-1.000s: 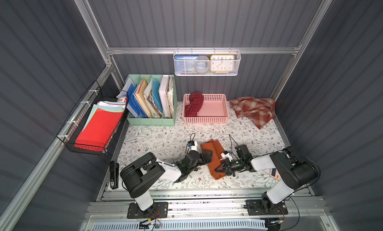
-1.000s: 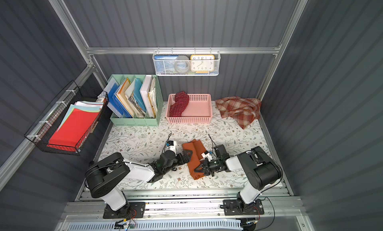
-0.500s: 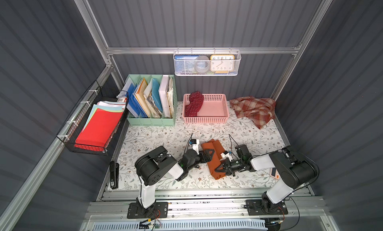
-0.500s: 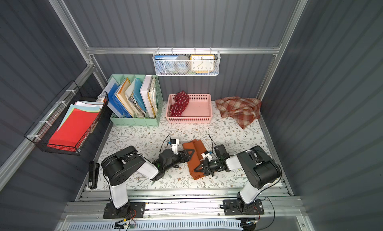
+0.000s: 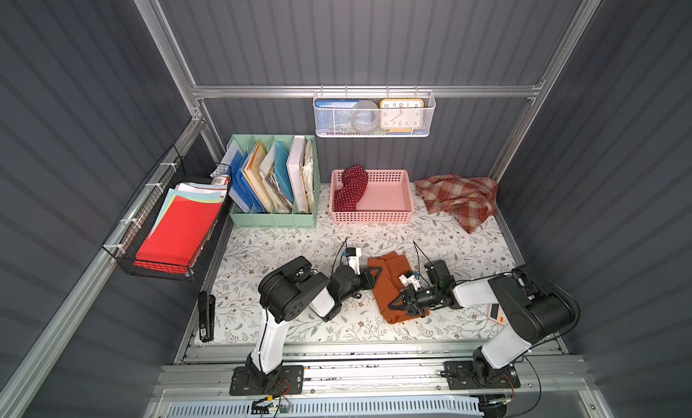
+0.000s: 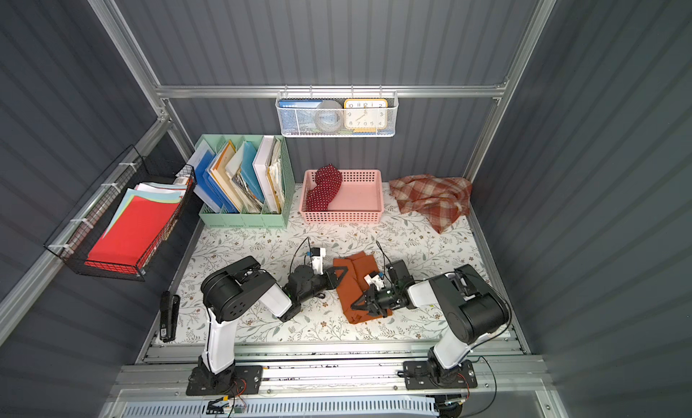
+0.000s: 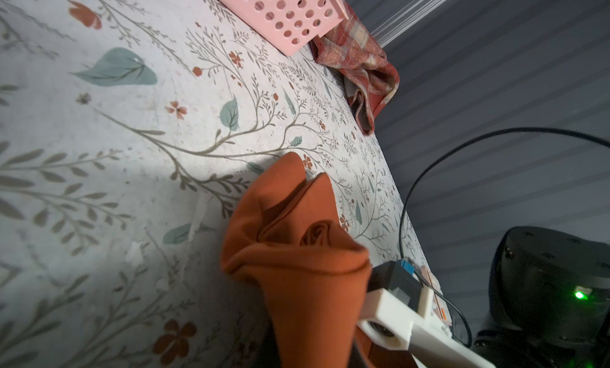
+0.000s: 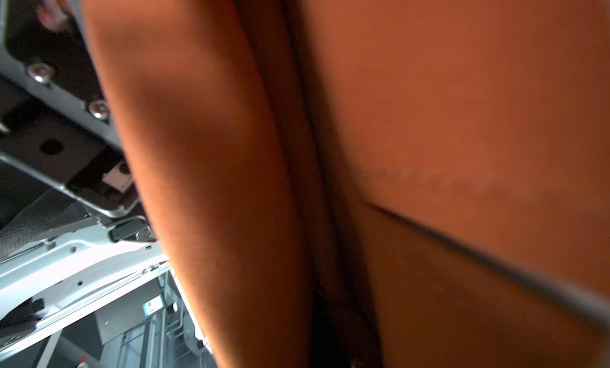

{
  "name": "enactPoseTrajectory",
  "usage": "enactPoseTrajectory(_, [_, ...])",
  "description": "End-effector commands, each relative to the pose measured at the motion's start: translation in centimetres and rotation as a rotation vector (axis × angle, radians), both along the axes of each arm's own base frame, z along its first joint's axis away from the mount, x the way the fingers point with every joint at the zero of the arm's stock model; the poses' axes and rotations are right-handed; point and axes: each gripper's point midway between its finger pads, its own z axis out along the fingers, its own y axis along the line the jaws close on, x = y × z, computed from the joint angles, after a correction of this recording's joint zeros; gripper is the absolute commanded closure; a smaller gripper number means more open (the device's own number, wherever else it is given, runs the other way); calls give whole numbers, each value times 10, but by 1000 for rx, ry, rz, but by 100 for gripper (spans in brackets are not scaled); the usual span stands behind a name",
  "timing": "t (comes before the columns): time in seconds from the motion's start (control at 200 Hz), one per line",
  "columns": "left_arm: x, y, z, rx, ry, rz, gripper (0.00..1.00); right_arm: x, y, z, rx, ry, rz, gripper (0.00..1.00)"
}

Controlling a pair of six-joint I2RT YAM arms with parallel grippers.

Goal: Roll up the skirts
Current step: Roll the skirt at the center of the board.

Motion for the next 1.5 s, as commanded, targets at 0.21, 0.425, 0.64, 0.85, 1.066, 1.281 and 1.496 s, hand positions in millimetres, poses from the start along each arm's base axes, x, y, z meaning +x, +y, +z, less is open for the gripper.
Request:
enactPoseTrajectory(0.21, [-2,76,2,276,78,277,100,-24,-38,-32,-412,-39,19,70])
enactPoseTrajectory(0.425, [-37,95,3,426,117,374,100,-30,-33,-30,-565,-152,130,65])
enactPoseTrajectory(0.64, [-62,114,-21,496,215,451,100,-27,-40,-28,-718,-237,210,61])
enactPoseTrajectory(0.85, [-77,126,-22,554,272,532,100,-26,-58,-30,-846,-241,190,46])
enactPoseTrajectory(1.066, [-92,123,-29,557,302,569,100,-22,-51,-7,-800,-276,158,33])
enactPoseTrajectory(1.281, [-88,122,-28,574,277,574,100,-22,-76,38,-815,-392,6,23])
enactPoseTrajectory(1.496, [-86,116,-28,566,265,559,100,-10,-78,16,-846,-348,-85,84])
